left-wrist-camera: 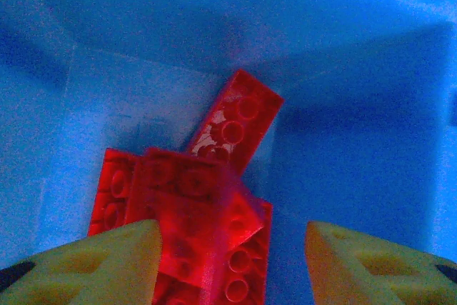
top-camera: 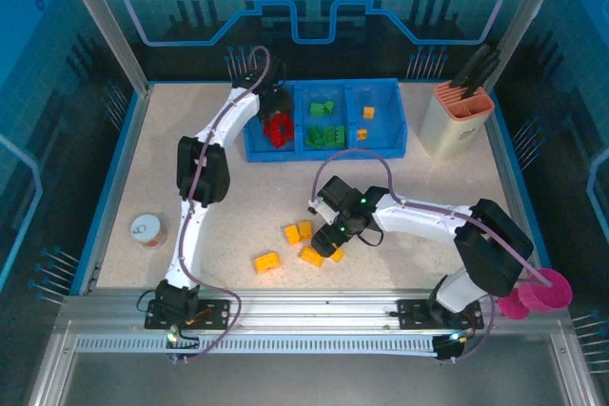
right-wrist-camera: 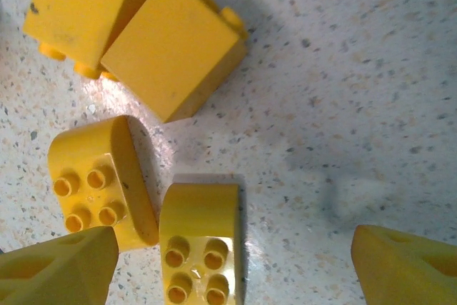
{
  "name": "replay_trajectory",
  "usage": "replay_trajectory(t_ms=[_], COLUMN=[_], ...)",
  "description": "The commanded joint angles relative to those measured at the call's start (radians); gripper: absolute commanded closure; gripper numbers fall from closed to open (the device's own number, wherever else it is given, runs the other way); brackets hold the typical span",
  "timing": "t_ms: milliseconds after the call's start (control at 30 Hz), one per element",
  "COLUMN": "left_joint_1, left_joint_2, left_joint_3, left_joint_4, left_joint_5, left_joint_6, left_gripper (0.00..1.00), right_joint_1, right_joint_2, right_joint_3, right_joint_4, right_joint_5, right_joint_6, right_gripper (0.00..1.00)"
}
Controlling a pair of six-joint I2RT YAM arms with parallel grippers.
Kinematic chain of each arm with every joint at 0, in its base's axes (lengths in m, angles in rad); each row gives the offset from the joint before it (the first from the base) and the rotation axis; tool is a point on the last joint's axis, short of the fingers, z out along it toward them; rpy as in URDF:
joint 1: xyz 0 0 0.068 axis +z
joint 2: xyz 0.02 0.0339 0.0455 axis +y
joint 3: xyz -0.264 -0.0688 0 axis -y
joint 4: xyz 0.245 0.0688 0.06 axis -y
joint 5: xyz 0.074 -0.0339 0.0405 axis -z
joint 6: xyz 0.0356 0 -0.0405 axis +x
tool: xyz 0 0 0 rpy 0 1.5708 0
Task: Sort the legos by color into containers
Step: Place the lego in the container, then pick up the lego from the bottom-center of the table.
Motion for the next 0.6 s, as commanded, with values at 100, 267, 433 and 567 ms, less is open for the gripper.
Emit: replay_trajectory(t_ms=[100,267,433,567], left_joint_1=[0.007,0.007,0.007,0.007], left_joint_2=[-0.187,-0.289,-0.381,-0.426], left_joint_3=[0.02,-0.012,-0.084,-0.116], left_joint_4=[-0.01,0.0,0.031,0.033], left_joint_5=[0.06,0.075,0.088,0.094], left_joint_6=[0.033,0.046,0.049,0.056], left_gripper=[0.42,0.4,0.39,0.39], right_joint_1=[0.022,0.044,0.078,0.1], right_joint_2=[0.047,0.072,0.107,0.139], right_joint_3=[0.039,0.057,0.059,0.062], right_joint_4=[-0.04,-0.091,-0.12,-0.132], right_joint_5=[0.002,0.035,0.067,0.078], right_joint_6=[-0.023,0.031,0.061,0.091], right_gripper=[0.17,0.22,0.25,0.28])
